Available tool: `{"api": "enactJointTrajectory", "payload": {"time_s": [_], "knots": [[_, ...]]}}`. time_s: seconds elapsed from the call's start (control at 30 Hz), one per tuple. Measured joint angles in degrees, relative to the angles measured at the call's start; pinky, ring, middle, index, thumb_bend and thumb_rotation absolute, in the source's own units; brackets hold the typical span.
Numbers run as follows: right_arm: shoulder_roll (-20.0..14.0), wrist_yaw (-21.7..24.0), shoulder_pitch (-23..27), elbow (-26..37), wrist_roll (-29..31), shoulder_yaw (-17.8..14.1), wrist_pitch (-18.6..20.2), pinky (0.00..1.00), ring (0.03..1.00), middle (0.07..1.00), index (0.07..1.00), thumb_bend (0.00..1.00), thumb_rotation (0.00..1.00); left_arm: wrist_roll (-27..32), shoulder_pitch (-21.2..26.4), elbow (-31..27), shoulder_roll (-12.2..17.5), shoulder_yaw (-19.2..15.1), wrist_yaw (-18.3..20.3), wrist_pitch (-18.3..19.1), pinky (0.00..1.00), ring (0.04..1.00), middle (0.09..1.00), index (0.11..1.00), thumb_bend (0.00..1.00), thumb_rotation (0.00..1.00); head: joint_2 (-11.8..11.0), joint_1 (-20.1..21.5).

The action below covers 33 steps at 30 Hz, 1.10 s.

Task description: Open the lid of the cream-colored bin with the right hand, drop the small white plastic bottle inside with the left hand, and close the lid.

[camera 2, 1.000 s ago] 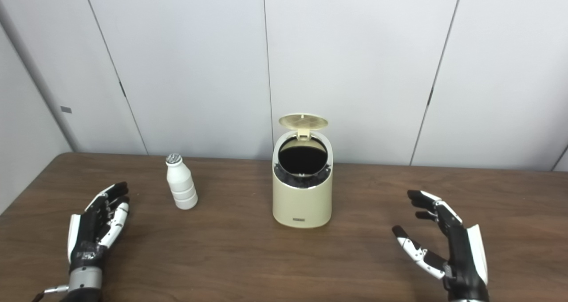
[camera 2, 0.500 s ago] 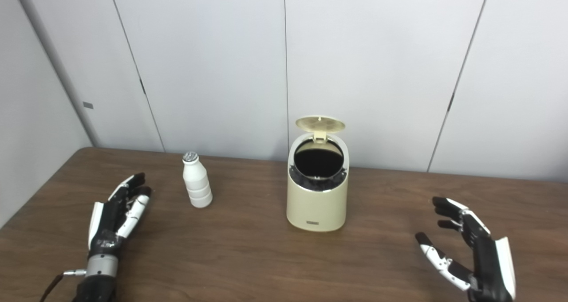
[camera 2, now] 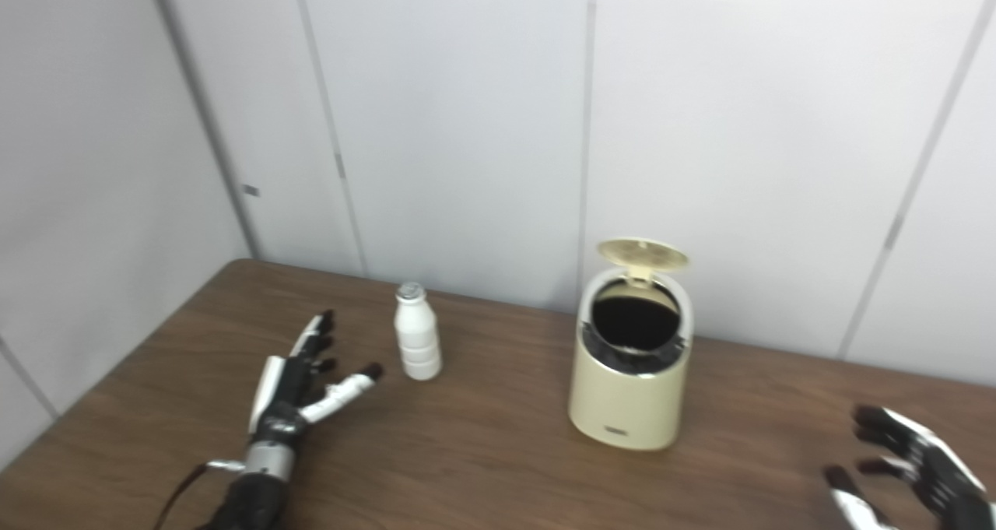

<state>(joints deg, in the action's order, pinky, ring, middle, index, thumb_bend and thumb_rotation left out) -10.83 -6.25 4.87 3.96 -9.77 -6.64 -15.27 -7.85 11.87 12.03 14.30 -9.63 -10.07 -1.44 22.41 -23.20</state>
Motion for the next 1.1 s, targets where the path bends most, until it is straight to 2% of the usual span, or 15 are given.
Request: {"api": "enactJointTrajectory", "payload": {"time_s": [0.13,0.2,0.3,0.57,1.1], "knots": [[0.02,0.01,0.0,0.01,-0.58,-0.22,0.65,0.47,0.631,0.674,0.639,0.34,0.51,-0.01,1.3,-0.12,-0.42,0.56,0.43,2.13,0.9,0.948,0.939,0.965,1.0,0.24,0.26,0.17],[0.0,0.0,-0.01,0.01,-0.72,-0.32,1.05,0.47,0.63,0.673,0.637,0.38,0.58,-0.23,1.37,-0.64,-0.41,0.78,0.85,3.19,0.9,0.946,0.938,0.964,1.0,0.19,0.61,-0.44],[-0.17,0.09,0.0,0.01,-0.67,-0.36,1.04,0.47,0.625,0.673,0.636,0.44,0.64,-0.55,1.4,-1.2,-0.3,1.07,1.49,4.19,0.88,0.937,0.929,0.951,1.0,0.15,0.53,-1.58],[-0.38,0.31,0.14,-0.17,-0.86,-0.36,1.03,0.45,0.616,0.663,0.635,0.5,0.69,-3.67,2.76,-1.14,0.58,2.66,1.34,5.96,0.85,0.9,0.893,0.924,1.0,0.19,0.0,-2.73],[-0.28,0.08,0.36,-0.25,-1.72,-0.62,1.08,0.42,0.592,0.645,0.62,0.63,0.76,-4.95,3.27,-0.12,0.49,3.36,0.98,5.12,0.81,0.868,0.856,0.889,1.0,0.21,0.17,-1.23]]}}
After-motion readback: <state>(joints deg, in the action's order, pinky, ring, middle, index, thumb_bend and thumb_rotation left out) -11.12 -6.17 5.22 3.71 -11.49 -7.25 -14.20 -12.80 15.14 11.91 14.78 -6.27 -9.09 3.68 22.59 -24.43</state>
